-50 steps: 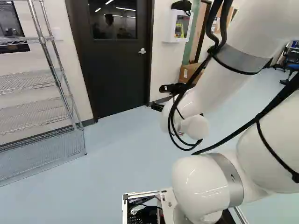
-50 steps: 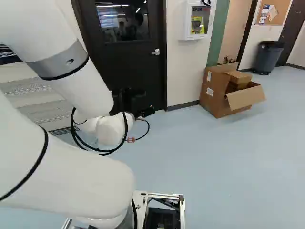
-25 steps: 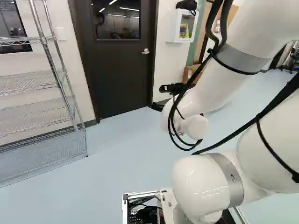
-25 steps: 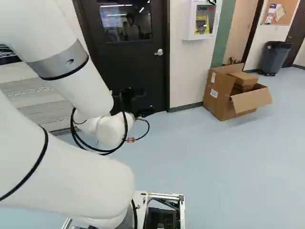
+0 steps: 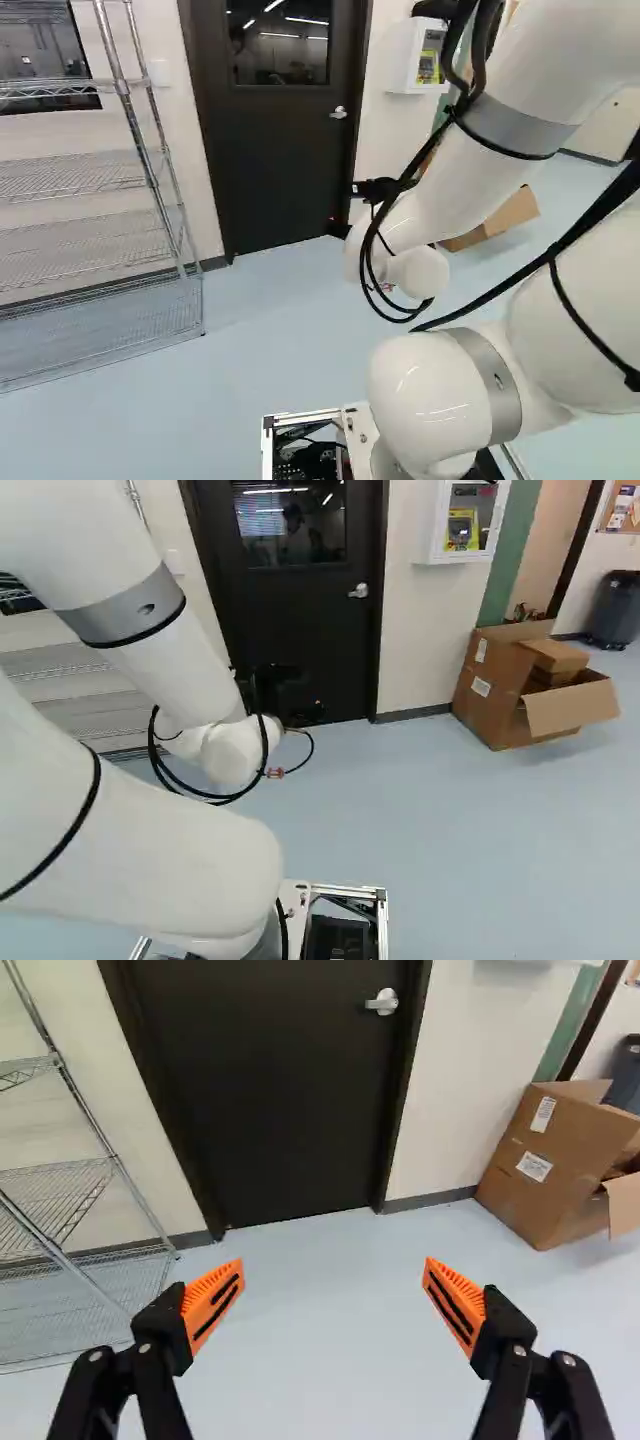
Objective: Open the door and move inside
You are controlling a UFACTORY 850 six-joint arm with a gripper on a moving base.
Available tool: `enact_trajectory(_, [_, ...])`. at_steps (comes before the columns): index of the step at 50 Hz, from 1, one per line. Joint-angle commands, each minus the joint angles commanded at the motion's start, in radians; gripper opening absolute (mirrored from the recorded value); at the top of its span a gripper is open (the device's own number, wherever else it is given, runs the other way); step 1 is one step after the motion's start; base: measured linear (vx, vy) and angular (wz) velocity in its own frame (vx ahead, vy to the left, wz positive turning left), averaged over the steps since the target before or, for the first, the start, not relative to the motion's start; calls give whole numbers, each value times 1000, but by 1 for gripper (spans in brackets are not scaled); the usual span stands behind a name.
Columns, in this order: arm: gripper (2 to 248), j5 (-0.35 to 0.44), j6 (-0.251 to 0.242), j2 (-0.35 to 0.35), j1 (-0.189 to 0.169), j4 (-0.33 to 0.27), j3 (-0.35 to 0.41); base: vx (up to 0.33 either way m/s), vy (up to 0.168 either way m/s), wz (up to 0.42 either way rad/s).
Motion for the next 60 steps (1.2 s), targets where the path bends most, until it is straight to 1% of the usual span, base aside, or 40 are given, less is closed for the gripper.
enact_trajectory(45, [247, 0, 0, 0, 0, 0, 0, 187, 5, -3])
enact_trajectory(60, [247, 0, 0, 0, 0, 0, 0, 215, -20, 20])
